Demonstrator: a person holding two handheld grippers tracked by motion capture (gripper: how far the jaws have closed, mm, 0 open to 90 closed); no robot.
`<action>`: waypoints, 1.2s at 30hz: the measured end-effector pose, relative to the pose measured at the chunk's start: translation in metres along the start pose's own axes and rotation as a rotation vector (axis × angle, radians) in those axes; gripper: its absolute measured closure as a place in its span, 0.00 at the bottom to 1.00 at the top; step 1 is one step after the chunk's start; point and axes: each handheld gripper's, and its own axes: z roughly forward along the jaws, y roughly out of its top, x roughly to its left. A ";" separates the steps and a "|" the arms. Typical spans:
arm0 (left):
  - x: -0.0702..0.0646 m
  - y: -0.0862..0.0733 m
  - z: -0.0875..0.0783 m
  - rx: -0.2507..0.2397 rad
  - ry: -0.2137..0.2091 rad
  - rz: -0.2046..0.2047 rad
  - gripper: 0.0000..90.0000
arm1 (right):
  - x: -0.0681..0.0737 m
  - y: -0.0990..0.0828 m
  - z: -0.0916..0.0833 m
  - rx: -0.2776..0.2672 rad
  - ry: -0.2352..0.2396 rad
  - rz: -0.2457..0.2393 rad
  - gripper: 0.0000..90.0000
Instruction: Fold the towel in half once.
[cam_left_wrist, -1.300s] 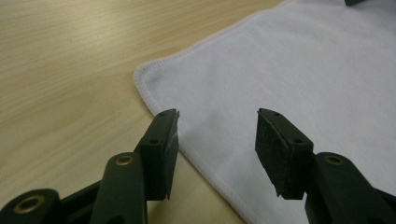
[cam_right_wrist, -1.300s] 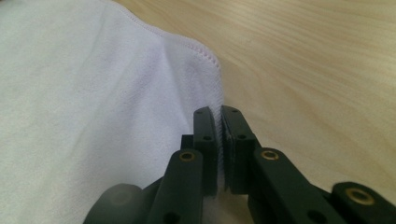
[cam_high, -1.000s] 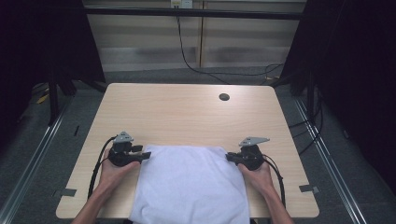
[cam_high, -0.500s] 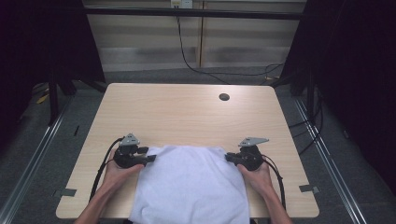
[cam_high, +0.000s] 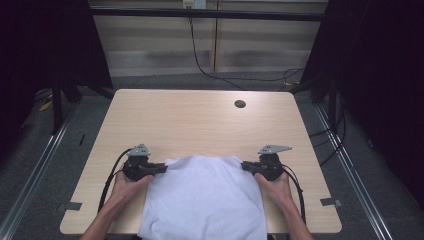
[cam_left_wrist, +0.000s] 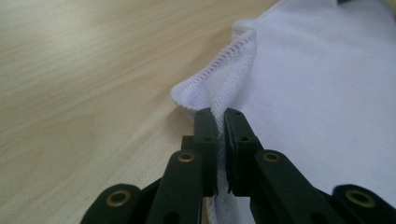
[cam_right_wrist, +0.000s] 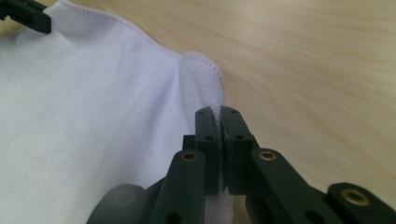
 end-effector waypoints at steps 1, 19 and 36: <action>0.000 0.000 0.000 0.000 0.000 0.000 0.94 | -0.001 0.002 -0.003 -0.016 0.007 0.006 0.97; 0.006 0.054 -0.047 -0.216 0.001 -0.066 0.94 | -0.001 0.081 -0.044 -0.207 0.053 -0.007 0.98; 0.002 0.153 -0.095 -0.379 0.067 0.011 0.94 | 0.000 0.177 -0.094 -0.320 -0.013 -0.080 0.98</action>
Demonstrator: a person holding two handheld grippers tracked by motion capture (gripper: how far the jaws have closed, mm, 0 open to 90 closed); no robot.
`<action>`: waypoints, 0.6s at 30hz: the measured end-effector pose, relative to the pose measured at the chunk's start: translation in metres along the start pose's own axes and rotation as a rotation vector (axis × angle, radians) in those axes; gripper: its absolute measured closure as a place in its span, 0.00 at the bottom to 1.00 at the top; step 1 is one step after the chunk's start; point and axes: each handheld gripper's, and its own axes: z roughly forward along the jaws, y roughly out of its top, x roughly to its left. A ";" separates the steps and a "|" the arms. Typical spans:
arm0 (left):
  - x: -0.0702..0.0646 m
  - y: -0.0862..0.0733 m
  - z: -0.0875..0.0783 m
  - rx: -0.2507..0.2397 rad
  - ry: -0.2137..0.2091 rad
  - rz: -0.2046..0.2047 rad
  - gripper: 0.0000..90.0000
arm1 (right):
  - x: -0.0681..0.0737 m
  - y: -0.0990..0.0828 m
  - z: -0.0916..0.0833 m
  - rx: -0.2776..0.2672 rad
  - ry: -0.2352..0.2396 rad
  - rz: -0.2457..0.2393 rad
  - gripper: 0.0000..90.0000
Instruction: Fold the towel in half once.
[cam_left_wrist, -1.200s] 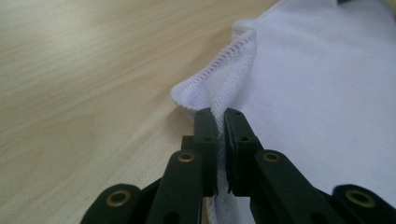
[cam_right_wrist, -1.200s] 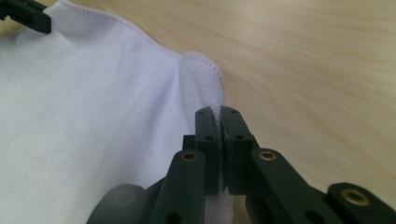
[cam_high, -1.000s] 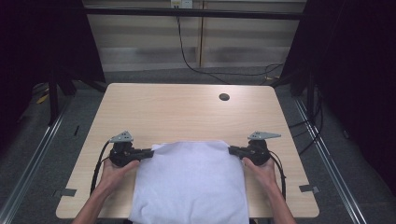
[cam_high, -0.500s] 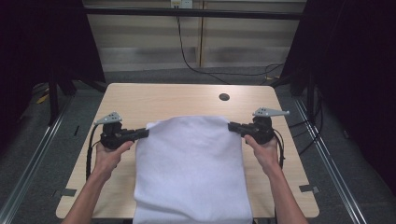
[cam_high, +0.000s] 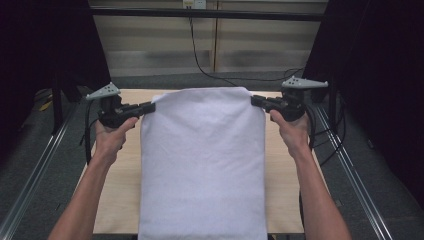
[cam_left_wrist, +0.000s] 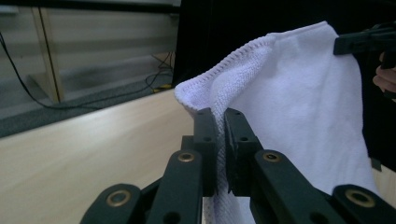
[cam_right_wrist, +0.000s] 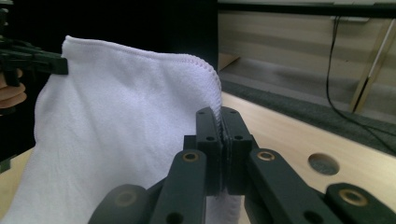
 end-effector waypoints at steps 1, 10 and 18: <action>-0.001 0.007 0.000 -0.011 -0.001 0.001 0.94 | 0.000 0.007 -0.001 -0.004 -0.009 -0.005 0.98; -0.018 0.026 -0.015 -0.060 -0.013 0.073 0.94 | 0.007 0.042 -0.021 -0.095 0.012 -0.026 0.98; -0.029 -0.019 -0.021 -0.014 -0.054 0.039 0.94 | 0.017 -0.007 -0.025 -0.050 0.054 -0.013 0.98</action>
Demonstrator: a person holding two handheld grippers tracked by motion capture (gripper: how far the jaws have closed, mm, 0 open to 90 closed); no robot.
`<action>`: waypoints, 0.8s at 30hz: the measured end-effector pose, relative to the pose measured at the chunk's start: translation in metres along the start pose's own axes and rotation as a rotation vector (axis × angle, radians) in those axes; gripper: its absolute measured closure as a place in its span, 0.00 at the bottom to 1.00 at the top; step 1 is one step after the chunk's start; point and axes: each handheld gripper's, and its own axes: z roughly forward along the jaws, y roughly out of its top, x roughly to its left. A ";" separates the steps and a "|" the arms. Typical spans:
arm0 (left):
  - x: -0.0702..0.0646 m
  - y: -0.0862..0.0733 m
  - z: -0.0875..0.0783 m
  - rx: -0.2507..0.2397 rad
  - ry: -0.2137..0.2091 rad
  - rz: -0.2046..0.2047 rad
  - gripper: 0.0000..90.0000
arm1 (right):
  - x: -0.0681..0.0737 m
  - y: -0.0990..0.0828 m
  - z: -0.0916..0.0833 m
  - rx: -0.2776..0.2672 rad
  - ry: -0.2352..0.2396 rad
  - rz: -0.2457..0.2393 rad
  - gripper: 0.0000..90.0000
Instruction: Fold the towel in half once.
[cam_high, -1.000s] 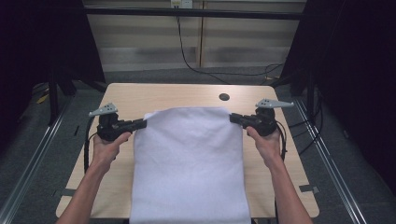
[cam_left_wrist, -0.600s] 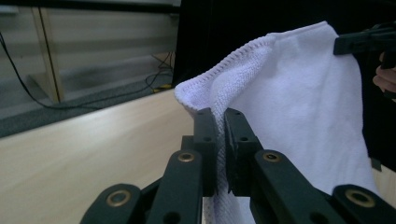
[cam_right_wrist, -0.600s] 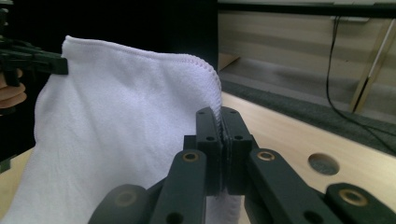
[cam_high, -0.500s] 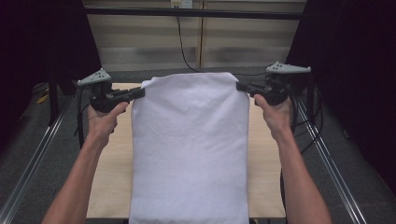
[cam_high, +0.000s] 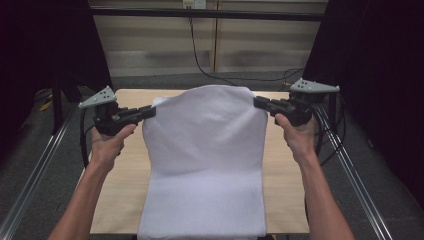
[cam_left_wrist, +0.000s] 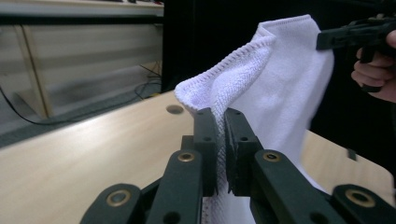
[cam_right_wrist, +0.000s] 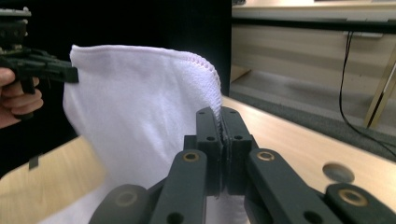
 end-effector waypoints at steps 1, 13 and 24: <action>-0.001 -0.004 -0.002 0.013 0.003 0.013 0.94 | 0.002 -0.011 -0.006 0.002 0.005 0.003 0.98; -0.023 -0.064 -0.022 0.070 -0.049 -0.047 0.94 | 0.030 -0.072 -0.033 0.066 0.046 0.004 0.98; -0.050 -0.136 -0.034 0.249 -0.106 -0.085 0.94 | 0.060 -0.149 -0.058 0.206 0.080 0.066 0.98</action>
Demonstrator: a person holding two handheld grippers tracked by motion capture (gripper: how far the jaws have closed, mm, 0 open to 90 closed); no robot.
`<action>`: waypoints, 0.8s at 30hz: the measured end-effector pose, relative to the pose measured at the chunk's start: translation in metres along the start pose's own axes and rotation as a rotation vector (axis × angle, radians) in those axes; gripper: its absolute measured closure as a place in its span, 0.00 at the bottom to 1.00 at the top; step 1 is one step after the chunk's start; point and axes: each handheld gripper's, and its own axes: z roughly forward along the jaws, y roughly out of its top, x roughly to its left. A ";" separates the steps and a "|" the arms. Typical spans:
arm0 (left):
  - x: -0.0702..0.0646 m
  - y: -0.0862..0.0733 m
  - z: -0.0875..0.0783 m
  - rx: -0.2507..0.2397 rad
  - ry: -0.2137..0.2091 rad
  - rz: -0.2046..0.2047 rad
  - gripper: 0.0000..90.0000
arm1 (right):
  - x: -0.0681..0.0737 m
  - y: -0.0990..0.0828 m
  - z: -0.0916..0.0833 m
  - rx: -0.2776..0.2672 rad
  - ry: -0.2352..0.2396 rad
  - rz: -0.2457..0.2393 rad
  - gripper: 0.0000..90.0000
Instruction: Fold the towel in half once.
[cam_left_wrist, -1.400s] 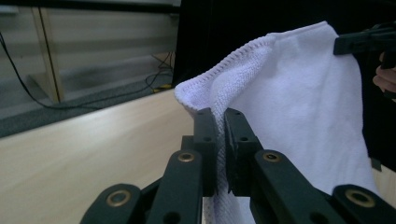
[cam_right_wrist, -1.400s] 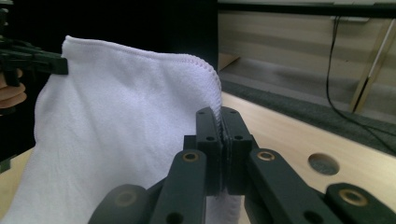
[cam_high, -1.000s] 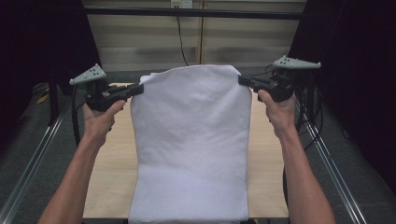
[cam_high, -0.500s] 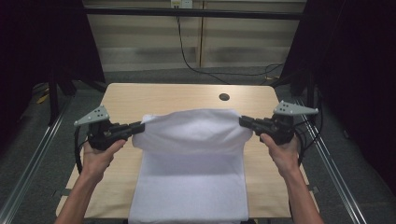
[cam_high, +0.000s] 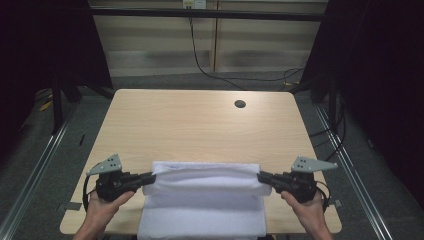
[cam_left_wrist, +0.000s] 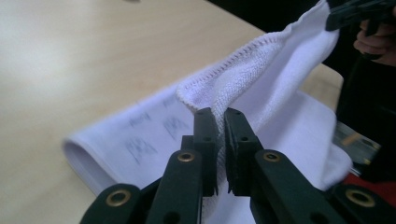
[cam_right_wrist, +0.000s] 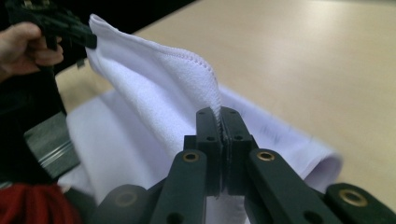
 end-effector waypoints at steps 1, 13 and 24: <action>0.000 0.000 0.000 0.000 0.000 0.000 0.94 | 0.002 -0.009 0.002 0.021 0.003 0.007 0.98; 0.003 -0.049 0.025 0.188 -0.007 -0.034 0.94 | 0.001 -0.062 0.026 0.176 0.026 0.072 0.98; 0.017 -0.054 0.033 0.185 0.009 -0.076 0.94 | -0.010 -0.073 0.047 0.251 0.000 0.075 0.98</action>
